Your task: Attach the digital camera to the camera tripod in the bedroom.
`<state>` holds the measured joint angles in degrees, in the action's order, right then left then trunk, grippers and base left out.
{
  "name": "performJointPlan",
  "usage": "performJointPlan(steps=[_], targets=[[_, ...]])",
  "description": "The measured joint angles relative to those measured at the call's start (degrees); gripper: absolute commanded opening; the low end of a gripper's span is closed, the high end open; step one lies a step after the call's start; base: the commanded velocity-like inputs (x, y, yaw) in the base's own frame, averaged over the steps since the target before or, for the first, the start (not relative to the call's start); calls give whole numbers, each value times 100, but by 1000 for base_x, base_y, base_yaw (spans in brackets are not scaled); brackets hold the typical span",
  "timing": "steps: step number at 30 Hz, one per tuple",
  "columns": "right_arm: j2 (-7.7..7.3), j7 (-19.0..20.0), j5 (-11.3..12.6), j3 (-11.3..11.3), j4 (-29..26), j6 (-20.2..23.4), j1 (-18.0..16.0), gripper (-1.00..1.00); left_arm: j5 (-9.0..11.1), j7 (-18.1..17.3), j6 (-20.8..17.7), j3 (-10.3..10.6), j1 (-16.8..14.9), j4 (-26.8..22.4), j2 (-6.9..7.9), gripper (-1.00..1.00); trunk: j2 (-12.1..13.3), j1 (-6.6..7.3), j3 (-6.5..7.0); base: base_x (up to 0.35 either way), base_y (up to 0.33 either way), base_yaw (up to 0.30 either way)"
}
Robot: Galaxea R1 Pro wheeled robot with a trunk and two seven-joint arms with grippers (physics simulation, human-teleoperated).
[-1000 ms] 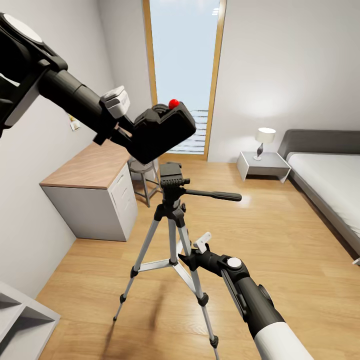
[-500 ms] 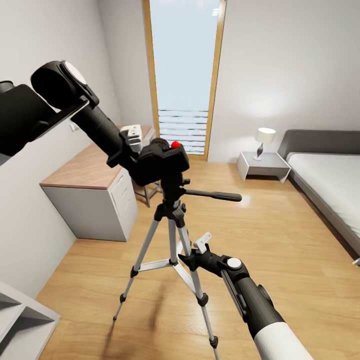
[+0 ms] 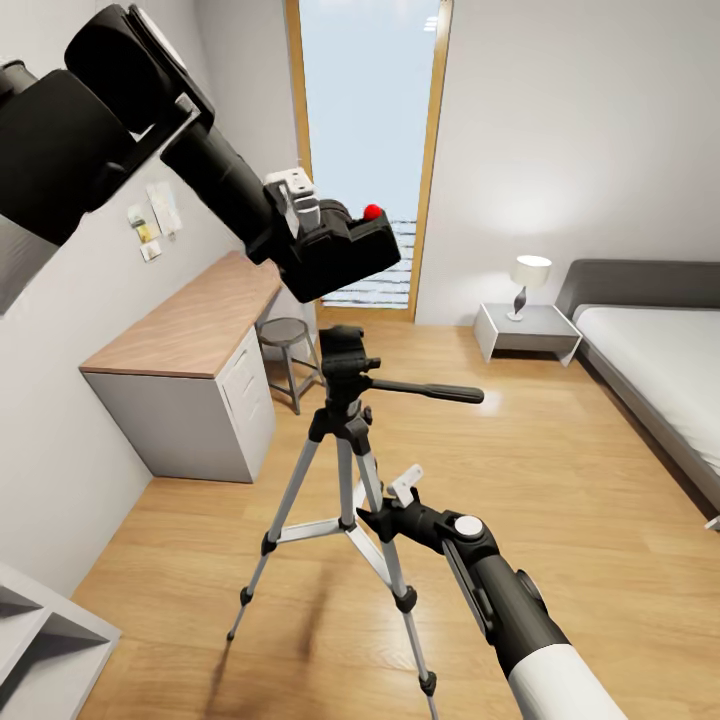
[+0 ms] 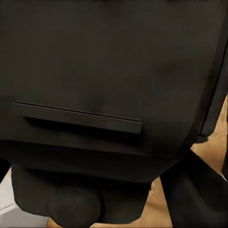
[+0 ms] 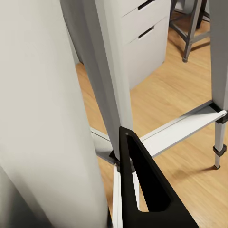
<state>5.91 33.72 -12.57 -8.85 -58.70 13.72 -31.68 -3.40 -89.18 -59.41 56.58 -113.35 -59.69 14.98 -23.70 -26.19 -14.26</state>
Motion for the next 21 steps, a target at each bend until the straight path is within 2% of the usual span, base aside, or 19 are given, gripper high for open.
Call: performJointPlan(steps=[5,7,8,9,11,16,17,20,21], targets=[[2,-3,-1,2,-14,9,0,-100,-15,-2,0,49,-196,107,-63,-100,3,-1,-1,0,0,0],[1,1,-1,5,-16,11,0,-100,-5,-6,0,194,-230,116,-79,-100,3,-1,-1,0,0,0],[1,0,1,4,-18,15,0,-100,23,-10,0,418,-250,120,-93,-100,3,-1,-2,0,0,0],[1,-5,4,3,-18,13,0,-100,32,-11,0,509,-258,123,-93,-100,3,-2,-1,0,0,0],[3,-12,6,1,-13,10,0,-100,63,-13,0,567,-262,128,-89,-100,3,-1,-1,0,0,0],[1,-13,12,2,-15,11,0,-100,332,-29,1,756,-267,152,-66,-100,3,-1,-1,0,0,0],[1,-13,13,3,-18,15,0,-100,461,-36,1,894,-267,168,-61,-100,4,-1,-1,0,0,0],[1,-15,15,5,-17,13,0,-100,641,-49,1,1159,-268,203,-59,-100,4,-1,-1,0,0,0],[0,-13,15,5,-19,15,0,-100,762,-58,1,1326,-267,233,-64,-100,4,-1,-1,0,0,0]])
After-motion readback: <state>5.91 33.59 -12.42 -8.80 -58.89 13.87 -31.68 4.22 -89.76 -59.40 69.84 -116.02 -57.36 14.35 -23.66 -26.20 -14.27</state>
